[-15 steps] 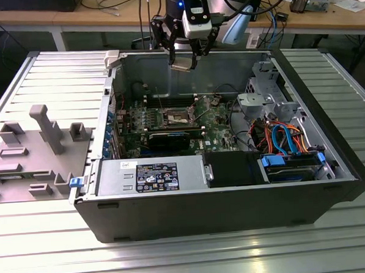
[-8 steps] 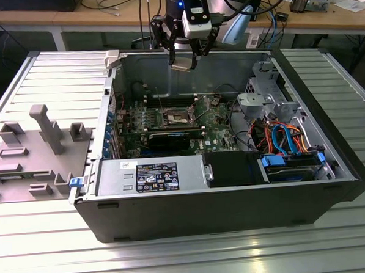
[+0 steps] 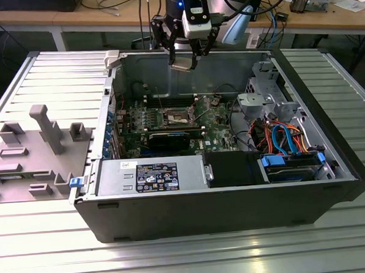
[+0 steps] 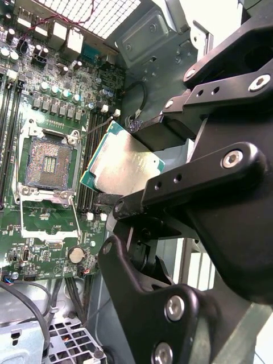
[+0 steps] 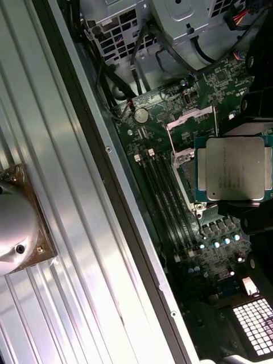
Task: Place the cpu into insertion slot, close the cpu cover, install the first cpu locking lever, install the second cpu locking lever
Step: 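Place the cpu into insertion slot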
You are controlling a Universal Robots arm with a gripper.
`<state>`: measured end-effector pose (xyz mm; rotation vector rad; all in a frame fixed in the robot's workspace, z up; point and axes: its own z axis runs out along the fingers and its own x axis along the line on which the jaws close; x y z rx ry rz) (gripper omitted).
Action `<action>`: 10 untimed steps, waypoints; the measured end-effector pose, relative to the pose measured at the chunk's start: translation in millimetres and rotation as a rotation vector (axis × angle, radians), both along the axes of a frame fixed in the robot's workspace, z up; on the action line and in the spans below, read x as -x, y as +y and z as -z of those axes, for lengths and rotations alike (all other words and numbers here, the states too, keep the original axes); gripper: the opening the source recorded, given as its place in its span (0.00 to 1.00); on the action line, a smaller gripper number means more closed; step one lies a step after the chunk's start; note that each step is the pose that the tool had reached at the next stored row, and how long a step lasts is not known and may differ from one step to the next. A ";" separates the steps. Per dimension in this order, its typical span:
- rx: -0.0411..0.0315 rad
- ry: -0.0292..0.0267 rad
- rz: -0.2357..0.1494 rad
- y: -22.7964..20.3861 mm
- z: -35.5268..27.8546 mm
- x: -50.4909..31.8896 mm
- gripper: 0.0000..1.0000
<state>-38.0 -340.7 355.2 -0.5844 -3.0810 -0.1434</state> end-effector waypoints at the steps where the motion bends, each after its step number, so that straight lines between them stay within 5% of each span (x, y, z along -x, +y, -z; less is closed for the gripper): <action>1: 0.0000 0.0000 0.001 0.0 0.0 0.0 0.55; 10: 0.0000 0.0000 0.006 0.0 0.0 0.0 0.55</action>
